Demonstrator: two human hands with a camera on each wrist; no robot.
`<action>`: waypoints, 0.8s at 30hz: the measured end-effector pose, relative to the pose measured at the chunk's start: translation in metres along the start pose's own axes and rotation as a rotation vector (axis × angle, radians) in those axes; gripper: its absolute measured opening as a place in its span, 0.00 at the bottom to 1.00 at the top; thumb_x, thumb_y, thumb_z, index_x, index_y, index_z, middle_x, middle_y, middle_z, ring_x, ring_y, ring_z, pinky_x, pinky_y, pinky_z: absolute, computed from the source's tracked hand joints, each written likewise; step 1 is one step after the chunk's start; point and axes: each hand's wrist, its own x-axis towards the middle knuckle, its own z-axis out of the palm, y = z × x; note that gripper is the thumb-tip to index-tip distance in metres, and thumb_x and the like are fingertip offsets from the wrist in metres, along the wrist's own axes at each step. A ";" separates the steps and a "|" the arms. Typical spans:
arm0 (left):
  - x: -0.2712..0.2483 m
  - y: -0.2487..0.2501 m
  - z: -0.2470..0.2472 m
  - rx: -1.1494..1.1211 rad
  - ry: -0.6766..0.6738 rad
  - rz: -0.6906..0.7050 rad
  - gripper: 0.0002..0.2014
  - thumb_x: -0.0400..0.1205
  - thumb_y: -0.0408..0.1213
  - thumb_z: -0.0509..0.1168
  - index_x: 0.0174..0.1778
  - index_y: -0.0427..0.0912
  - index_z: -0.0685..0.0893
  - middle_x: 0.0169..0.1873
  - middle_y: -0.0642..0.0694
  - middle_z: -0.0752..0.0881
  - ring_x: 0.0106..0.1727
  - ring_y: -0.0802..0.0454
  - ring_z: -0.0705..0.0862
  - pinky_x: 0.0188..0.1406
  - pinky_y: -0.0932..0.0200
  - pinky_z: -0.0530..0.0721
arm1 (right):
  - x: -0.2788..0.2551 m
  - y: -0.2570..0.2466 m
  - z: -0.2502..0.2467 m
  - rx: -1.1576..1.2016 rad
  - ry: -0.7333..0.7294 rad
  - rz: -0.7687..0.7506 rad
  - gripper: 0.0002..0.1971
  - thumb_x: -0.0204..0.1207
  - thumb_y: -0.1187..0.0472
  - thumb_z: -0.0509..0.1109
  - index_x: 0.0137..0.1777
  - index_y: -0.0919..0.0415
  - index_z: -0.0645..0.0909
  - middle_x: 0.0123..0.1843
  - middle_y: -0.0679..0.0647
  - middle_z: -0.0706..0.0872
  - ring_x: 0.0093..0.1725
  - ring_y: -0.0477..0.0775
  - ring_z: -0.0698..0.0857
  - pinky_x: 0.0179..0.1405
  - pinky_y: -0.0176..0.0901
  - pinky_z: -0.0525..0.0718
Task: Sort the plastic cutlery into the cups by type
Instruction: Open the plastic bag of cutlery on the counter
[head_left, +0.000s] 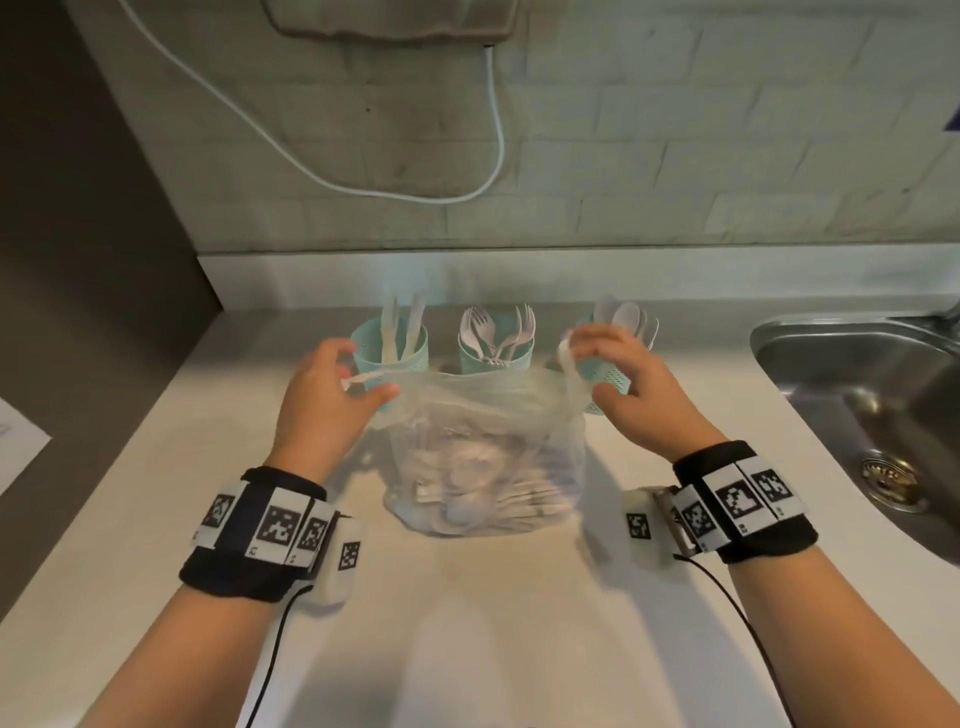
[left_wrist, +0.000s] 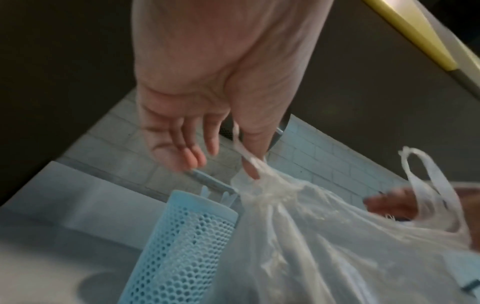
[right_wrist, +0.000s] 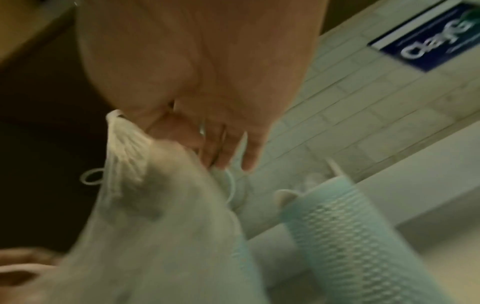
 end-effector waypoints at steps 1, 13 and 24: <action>-0.004 0.007 0.000 0.015 0.056 0.100 0.26 0.73 0.36 0.74 0.67 0.44 0.75 0.60 0.44 0.76 0.62 0.47 0.74 0.63 0.54 0.72 | 0.002 -0.010 0.003 0.041 0.069 -0.084 0.22 0.64 0.73 0.58 0.53 0.53 0.84 0.63 0.50 0.82 0.69 0.47 0.76 0.73 0.38 0.68; -0.017 0.030 0.030 0.582 -0.391 0.448 0.17 0.85 0.50 0.52 0.51 0.51 0.86 0.49 0.52 0.86 0.60 0.50 0.76 0.68 0.46 0.56 | 0.010 -0.025 0.041 -0.662 -0.512 0.005 0.21 0.79 0.47 0.64 0.71 0.47 0.75 0.57 0.49 0.89 0.63 0.52 0.81 0.69 0.50 0.67; -0.024 -0.009 0.018 -0.365 -0.432 -0.075 0.21 0.82 0.49 0.62 0.26 0.45 0.89 0.50 0.51 0.91 0.57 0.54 0.85 0.66 0.54 0.76 | -0.012 0.006 0.028 -0.437 -0.265 0.103 0.10 0.68 0.64 0.78 0.51 0.58 0.90 0.54 0.55 0.83 0.58 0.58 0.77 0.58 0.40 0.71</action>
